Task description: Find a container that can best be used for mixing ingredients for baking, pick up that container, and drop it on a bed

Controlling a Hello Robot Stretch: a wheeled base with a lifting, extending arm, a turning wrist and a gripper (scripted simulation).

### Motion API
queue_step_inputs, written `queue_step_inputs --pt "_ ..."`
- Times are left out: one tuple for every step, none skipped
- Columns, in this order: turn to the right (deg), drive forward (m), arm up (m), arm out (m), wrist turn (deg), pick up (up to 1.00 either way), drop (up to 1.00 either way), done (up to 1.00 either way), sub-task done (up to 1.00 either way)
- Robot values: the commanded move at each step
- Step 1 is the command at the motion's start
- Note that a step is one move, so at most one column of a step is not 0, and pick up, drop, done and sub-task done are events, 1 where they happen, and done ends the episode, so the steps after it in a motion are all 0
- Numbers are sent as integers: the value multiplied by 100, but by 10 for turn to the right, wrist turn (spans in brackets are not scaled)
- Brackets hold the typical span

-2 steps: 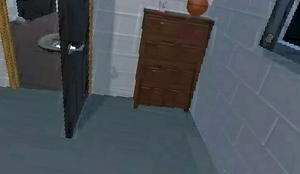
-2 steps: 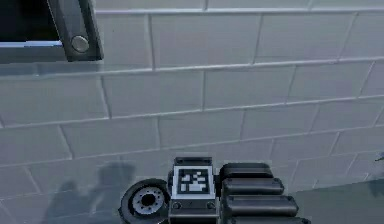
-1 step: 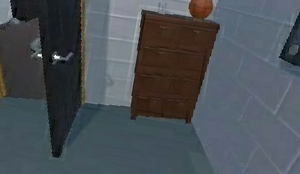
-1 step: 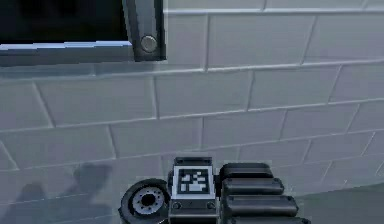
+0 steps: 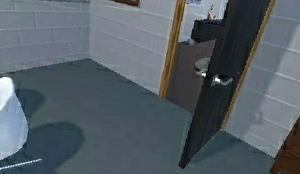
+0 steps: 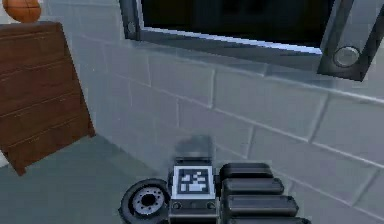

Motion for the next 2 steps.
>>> queue_step_inputs --pt "-120 0 0 0 0 0 0 0 0" --pt "0 100 0 0 0 0 0 0 0"
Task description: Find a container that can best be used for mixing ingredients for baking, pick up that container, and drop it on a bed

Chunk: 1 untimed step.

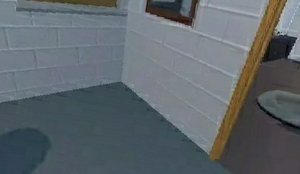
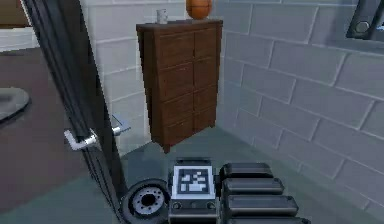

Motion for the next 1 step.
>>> queue_step_inputs --pt "0 40 0 0 0 0 0 0 0"
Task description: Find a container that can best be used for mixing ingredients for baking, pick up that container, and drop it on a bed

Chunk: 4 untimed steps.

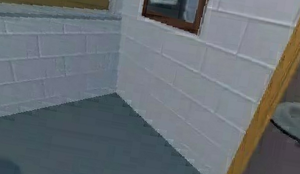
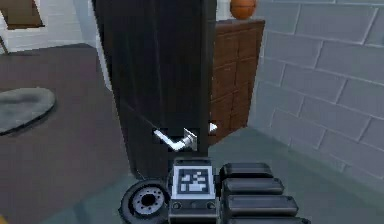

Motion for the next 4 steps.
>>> queue_step_inputs --pt "-390 0 0 0 0 0 0 0 0" --pt "0 100 0 0 0 0 0 0 0" --pt "-90 0 0 0 0 0 0 0 0" --pt "0 35 0 0 0 0 0 0 0"
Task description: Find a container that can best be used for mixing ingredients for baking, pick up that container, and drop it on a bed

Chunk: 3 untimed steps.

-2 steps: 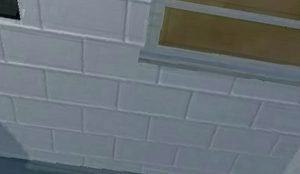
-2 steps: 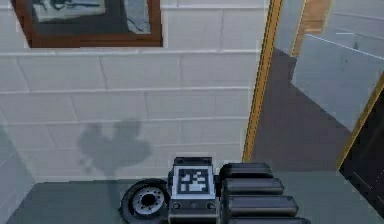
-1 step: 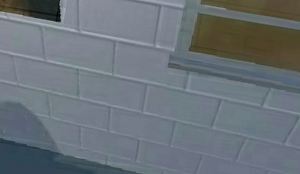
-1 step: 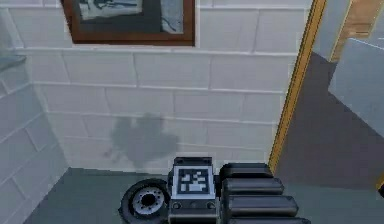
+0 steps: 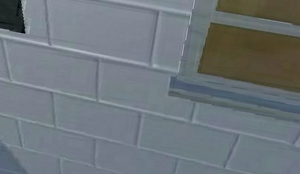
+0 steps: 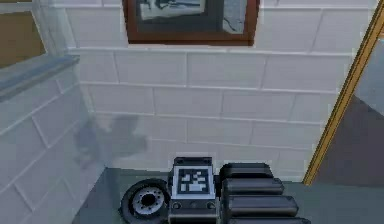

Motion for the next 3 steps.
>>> queue_step_inputs --pt "-390 0 0 0 0 0 0 0 0" --pt "0 55 0 0 0 0 0 0 0" --pt "-450 0 0 0 0 0 0 0 0"
